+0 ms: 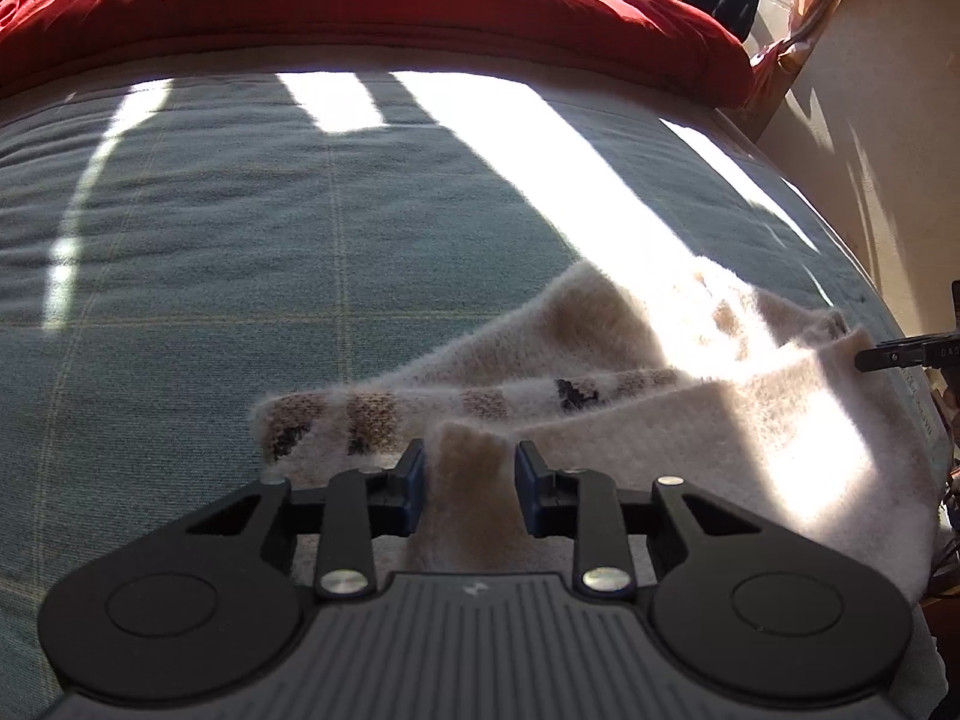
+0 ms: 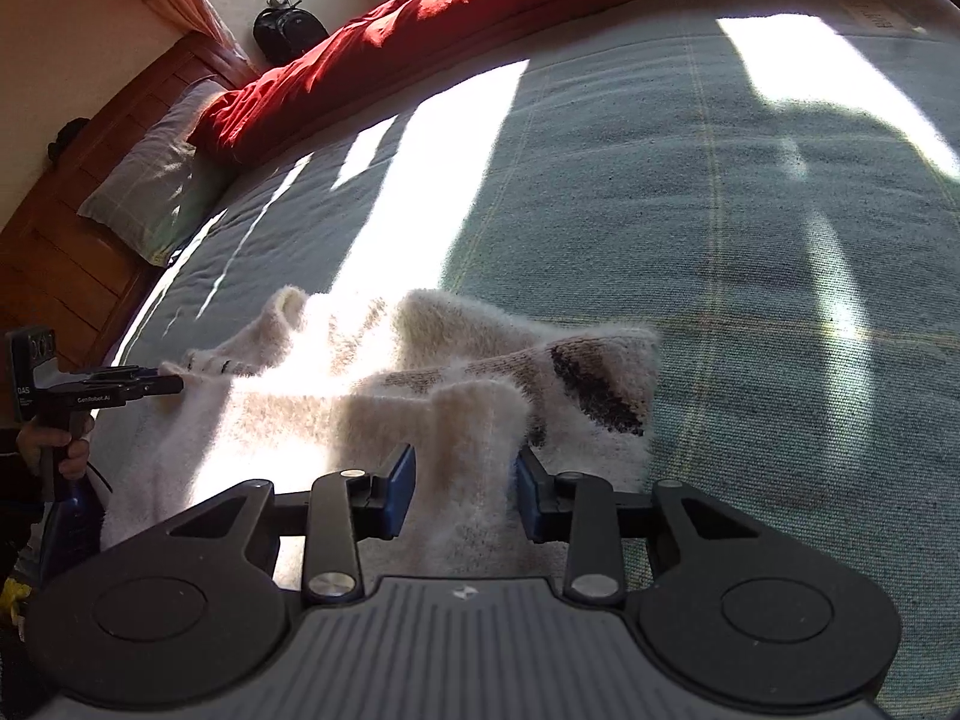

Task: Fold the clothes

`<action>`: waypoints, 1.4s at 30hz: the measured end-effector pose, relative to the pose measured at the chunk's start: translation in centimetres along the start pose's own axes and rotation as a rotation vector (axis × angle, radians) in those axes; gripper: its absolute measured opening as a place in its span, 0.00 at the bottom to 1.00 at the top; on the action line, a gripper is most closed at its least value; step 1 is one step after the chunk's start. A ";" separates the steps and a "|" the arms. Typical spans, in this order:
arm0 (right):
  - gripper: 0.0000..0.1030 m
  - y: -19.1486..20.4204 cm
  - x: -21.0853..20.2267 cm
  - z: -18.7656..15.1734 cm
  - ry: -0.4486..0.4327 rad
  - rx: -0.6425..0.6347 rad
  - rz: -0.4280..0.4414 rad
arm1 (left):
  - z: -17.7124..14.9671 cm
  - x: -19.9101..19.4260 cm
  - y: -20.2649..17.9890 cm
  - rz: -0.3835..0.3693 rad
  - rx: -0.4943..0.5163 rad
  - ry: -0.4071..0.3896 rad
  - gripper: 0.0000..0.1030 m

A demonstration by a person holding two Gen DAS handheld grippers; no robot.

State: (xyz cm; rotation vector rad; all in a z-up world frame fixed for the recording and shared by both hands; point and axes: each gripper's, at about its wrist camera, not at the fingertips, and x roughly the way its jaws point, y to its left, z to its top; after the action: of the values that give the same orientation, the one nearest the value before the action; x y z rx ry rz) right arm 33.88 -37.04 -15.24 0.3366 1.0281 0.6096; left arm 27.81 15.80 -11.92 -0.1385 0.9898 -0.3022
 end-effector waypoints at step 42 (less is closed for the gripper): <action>0.51 8.7 -5.5 -2.2 0.089 -0.070 0.155 | -2.8 -6.6 -10.8 -0.073 0.208 0.077 0.38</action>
State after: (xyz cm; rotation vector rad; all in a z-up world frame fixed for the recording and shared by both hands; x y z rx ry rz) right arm 27.17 -33.67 -7.88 0.3320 1.0692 0.8037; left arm 20.04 7.72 -5.42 0.0265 1.0246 -0.4781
